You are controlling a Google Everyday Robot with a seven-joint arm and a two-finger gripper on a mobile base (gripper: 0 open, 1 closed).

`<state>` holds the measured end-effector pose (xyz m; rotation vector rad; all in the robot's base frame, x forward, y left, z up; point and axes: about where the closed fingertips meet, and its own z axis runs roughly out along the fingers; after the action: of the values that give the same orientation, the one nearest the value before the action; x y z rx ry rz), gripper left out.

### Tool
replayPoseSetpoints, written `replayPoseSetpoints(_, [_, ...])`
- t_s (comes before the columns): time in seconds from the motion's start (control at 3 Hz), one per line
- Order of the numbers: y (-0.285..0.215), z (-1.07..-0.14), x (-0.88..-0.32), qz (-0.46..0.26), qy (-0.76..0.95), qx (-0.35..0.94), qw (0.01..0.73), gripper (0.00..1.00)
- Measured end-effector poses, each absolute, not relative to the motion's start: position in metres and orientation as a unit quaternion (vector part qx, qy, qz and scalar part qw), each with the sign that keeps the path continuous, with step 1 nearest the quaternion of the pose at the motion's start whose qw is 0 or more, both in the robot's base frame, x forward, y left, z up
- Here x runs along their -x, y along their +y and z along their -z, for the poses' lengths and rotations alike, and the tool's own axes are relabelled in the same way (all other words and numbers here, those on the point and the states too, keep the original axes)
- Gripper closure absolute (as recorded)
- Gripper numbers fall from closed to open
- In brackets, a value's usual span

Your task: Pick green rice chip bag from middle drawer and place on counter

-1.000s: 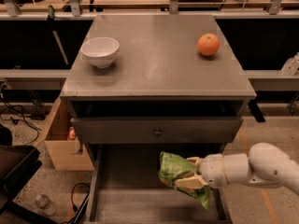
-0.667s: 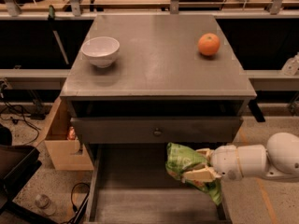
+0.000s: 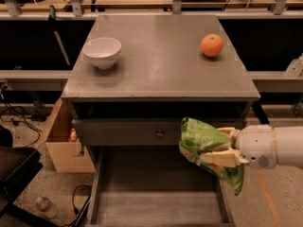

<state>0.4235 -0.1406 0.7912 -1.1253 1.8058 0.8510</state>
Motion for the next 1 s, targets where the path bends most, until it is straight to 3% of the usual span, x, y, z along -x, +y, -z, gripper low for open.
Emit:
replayPoseSetpoints(0.33, [-0.14,-0.791,-0.424,-0.338,0.718,0.448,0.412,1.0])
replayPoseSetpoints(1.0, [-0.149,-0.874,-0.489,-0.32,0.729,0.414,0.44,1.0])
